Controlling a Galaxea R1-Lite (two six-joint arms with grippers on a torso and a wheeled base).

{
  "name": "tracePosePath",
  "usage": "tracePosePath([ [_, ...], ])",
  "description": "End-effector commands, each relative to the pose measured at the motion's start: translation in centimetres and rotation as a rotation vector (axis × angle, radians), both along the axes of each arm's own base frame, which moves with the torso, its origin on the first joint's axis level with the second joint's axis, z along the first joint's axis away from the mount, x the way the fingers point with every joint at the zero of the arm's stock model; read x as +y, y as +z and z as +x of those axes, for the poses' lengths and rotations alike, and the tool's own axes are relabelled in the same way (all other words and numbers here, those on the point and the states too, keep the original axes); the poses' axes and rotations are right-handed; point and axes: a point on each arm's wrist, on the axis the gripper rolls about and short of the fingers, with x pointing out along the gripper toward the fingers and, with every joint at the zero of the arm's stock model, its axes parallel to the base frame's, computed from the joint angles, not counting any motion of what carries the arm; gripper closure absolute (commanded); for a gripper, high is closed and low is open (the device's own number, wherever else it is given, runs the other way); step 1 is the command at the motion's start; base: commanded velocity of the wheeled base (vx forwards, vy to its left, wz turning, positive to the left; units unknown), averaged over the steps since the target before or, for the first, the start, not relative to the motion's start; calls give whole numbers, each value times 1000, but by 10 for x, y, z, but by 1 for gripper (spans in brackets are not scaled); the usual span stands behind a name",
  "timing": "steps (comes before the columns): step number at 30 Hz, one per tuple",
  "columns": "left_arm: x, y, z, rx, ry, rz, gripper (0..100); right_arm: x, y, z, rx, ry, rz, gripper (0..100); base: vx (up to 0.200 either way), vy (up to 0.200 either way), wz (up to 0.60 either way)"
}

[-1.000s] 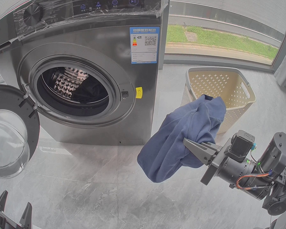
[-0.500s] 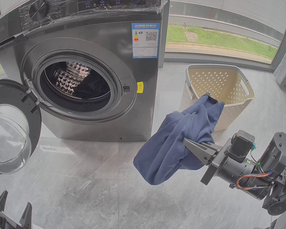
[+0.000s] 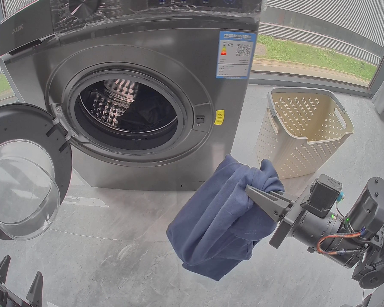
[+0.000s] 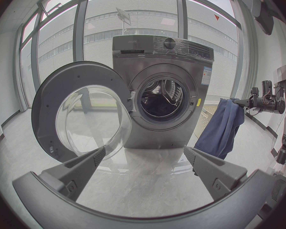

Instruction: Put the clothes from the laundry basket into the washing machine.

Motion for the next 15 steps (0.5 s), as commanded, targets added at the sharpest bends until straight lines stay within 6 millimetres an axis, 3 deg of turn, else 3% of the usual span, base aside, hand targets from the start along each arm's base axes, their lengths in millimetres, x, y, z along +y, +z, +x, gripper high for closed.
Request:
tracePosePath([
  [1,0,-4,0,-2,1,-2,0,0,0,0,0,0,0,100,0,0,0],
  [5,0,-4,0,-2,1,-2,0,0,0,0,0,0,0,100,0,0,0],
  [10,0,-4,0,-2,2,-2,0,0,0,1,1,-3,1,100,-200,0,0],
  [15,0,-4,0,-2,2,-2,0,0,-1,4,3,-14,-1,100,0,0,0],
])
